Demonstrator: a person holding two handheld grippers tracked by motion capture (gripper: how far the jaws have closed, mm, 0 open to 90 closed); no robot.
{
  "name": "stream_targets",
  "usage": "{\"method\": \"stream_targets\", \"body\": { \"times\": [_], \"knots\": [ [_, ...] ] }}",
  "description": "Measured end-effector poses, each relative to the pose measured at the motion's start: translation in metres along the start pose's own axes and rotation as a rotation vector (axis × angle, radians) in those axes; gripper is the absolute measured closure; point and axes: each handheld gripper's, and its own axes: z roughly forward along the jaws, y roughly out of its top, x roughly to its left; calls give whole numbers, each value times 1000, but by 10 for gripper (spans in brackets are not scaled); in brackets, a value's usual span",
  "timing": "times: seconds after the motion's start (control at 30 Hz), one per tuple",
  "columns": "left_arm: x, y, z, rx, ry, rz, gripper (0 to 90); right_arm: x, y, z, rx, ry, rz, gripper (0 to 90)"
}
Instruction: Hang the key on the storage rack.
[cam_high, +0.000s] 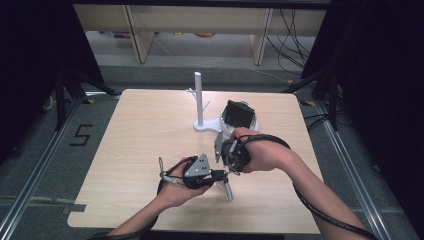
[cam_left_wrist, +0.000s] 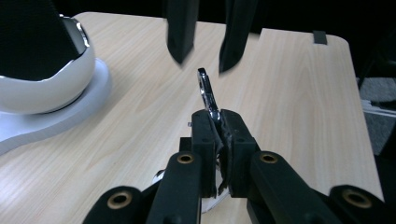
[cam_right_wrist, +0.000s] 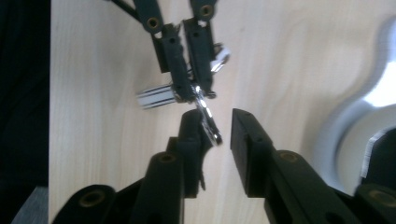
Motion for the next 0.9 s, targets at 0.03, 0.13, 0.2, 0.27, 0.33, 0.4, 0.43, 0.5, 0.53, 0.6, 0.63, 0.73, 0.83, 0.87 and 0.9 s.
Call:
{"method": "stream_targets", "body": {
  "times": [0.03, 0.13, 0.2, 0.27, 0.33, 0.4, 0.43, 0.5, 0.53, 0.6, 0.63, 0.73, 0.83, 0.87, 0.9],
  "knots": [
    [1, -1, -1, -16, 11, 1, 850, -2, -2, -3, -17, -16, -2, 713],
    [3, -1, -6, -43, 41, 7, 850, -4, -11, -11, -66, -52, 40, 689],
    [3, -2, -8, -58, 47, -1, 850, -4, -14, -13, -70, -66, 65, 679],
    [7, -4, -14, -81, 76, -8, 850, -6, -28, -15, -115, -115, 133, 658],
    [10, -6, -19, -92, 92, -20, 850, -6, -37, -13, -159, -146, 190, 646],
    [13, -7, -24, -98, 115, -30, 850, -6, -47, -10, -200, -169, 224, 637],
    [14, -8, -26, -100, 122, -33, 850, -7, -52, -8, -227, -182, 221, 634],
    [17, -9, -32, -101, 136, -36, 849, -6, -59, -4, -261, -178, 265, 632],
    [18, -10, -34, -109, 146, -46, 850, -5, -63, -2, -267, -179, 285, 631],
    [20, -12, -39, -120, 160, -59, 849, -4, -69, 3, -277, -179, 306, 628],
    [21, -13, -42, -127, 172, -62, 849, -3, -71, 4, -281, -171, 310, 626],
    [24, -14, -51, -136, 209, -65, 849, -1, -77, 9, -288, -163, 324, 621],
    [27, -17, -59, -151, 239, -72, 850, 1, -83, 14, -302, -161, 349, 616],
    [28, -18, -61, -158, 248, -75, 849, 2, -85, 16, -307, -155, 358, 614],
    [30, -18, -64, -158, 259, -78, 849, 3, -86, 17, -311, -161, 363, 613]
  ]
}}
